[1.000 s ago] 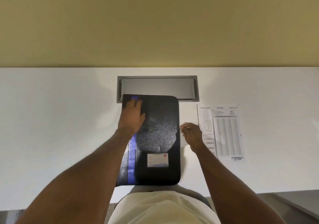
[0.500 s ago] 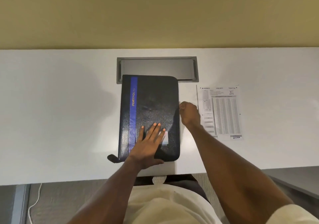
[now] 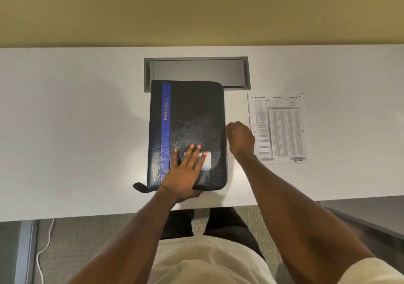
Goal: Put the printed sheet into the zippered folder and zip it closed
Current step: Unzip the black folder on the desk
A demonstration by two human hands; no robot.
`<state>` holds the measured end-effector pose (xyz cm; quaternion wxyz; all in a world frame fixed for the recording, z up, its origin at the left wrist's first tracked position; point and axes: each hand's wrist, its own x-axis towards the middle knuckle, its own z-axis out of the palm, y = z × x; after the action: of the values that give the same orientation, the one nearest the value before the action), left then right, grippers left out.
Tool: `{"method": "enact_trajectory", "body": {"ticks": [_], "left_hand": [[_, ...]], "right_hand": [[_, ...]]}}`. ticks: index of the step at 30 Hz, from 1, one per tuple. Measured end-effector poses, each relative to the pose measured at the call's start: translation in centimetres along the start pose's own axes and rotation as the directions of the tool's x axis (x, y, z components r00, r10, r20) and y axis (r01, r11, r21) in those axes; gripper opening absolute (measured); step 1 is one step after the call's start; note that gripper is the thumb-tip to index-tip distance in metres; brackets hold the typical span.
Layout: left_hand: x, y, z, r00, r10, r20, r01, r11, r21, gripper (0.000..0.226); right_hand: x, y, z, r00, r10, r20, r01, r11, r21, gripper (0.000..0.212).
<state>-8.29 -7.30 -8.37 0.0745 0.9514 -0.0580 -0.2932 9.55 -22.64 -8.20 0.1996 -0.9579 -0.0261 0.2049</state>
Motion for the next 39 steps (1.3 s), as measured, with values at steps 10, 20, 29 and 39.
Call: {"method": "enact_trajectory", "body": {"ticks": [10, 20, 29, 39], "left_hand": [[-0.2, 0.1, -0.3, 0.999, 0.022, -0.041, -0.023, 0.999, -0.023, 0.117], [0.1, 0.1, -0.4, 0.999, 0.049, -0.008, -0.049, 0.999, -0.009, 0.115], [1.3, 0.1, -1.2, 0.996, 0.09, 0.019, -0.09, 0.996, 0.018, 0.117], [0.6, 0.1, -1.9, 0.99, 0.134, -0.045, -0.133, 0.991, 0.025, 0.114]], "right_hand": [[-8.3, 4.4, 2.1, 0.997, -0.018, -0.07, 0.03, 0.984, 0.174, 0.018], [-16.8, 7.5, 5.5, 0.993, 0.077, -0.095, -0.044, 0.951, 0.305, 0.02], [-20.8, 5.2, 8.2, 0.994, 0.065, -0.092, -0.034, 0.953, 0.302, 0.021], [-21.5, -0.9, 12.2, 0.979, -0.202, -0.011, 0.202, 0.974, 0.099, 0.009]]}}
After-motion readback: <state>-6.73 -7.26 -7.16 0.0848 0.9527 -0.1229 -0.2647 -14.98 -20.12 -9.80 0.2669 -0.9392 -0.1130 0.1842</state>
